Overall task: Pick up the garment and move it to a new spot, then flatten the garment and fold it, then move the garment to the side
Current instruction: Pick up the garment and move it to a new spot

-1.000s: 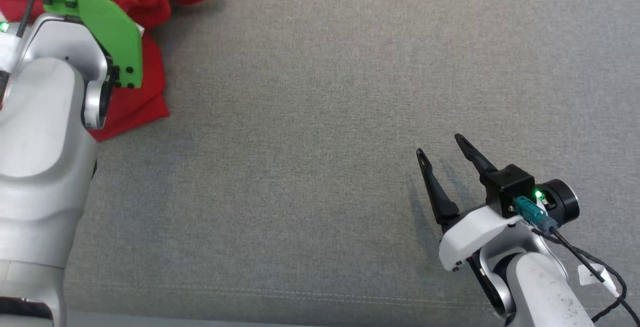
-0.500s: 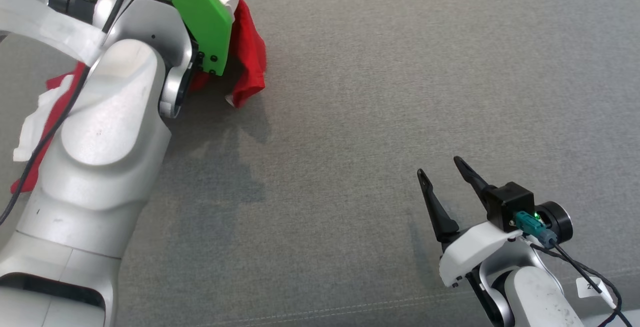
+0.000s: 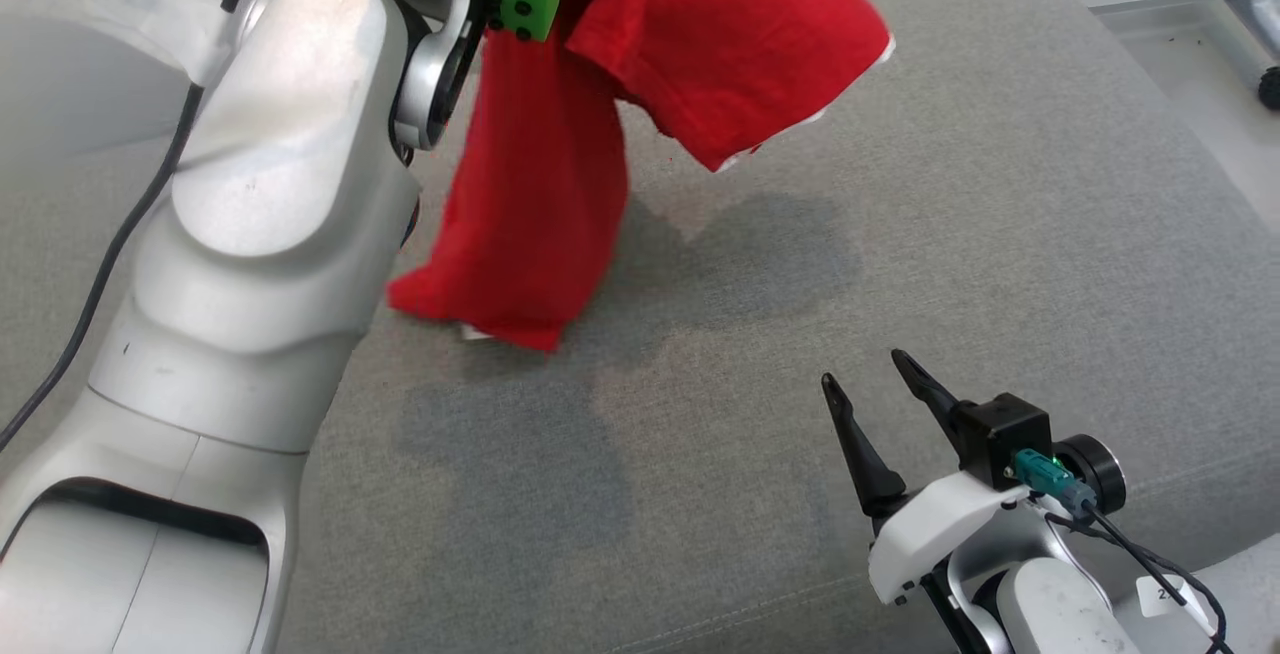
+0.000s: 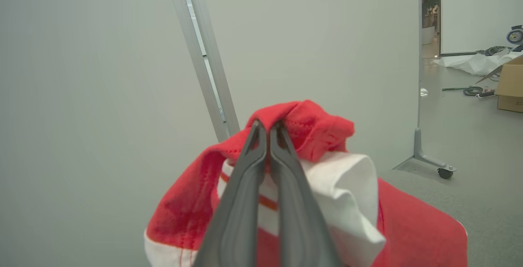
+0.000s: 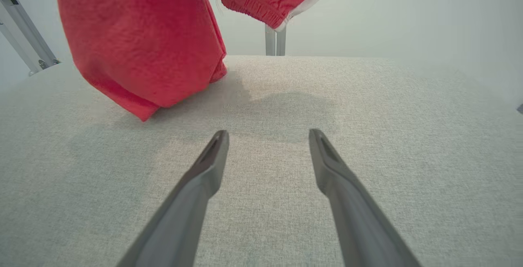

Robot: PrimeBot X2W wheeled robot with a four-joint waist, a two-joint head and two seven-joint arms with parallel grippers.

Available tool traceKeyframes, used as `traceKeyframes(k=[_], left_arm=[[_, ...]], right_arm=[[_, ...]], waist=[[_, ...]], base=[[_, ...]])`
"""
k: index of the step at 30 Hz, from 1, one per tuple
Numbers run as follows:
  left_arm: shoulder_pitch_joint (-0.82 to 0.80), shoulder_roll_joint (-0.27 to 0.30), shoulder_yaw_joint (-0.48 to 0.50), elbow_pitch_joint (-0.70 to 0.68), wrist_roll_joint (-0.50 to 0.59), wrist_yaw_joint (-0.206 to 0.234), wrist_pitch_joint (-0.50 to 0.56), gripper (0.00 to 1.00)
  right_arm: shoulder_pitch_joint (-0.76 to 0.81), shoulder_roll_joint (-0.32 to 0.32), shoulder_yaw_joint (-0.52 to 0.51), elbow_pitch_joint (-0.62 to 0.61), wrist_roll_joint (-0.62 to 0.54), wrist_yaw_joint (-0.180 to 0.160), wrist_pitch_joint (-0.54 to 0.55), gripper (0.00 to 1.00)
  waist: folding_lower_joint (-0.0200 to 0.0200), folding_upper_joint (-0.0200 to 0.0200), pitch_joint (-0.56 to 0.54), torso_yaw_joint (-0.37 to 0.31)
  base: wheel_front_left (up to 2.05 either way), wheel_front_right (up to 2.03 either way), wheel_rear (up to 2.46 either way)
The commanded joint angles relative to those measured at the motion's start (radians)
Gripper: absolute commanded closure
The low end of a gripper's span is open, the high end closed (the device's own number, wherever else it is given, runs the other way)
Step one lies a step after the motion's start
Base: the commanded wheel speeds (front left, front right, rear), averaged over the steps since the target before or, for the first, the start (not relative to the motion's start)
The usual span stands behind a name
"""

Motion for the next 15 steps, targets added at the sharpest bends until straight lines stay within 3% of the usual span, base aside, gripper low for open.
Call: traceKeyframes(k=[1,7,15], left_arm=[[-0.026,-0.005,0.006,0.007,-0.009,-0.004,-0.013,1.00],[0.004,0.014,-0.032,0.079,0.001,-0.015,0.028,1.00],[0.128,0.049,-0.076,0.156,-0.015,-0.026,0.137,1.00]], right_arm=[[0.008,-0.002,-0.002,0.001,0.006,0.000,-0.006,0.00],[0.014,-0.002,-0.019,-0.006,-0.001,0.000,-0.006,0.00],[0.027,-0.002,-0.050,-0.027,-0.016,0.000,0.012,0.00]], waist=[[0.0000,0.0000,-0.027,-0.029],[0.0000,0.0000,-0.021,-0.022],[0.0000,0.0000,0.014,0.042]], base=[[0.00,0.00,0.00],[0.00,0.00,0.00],[0.00,0.00,0.00]])
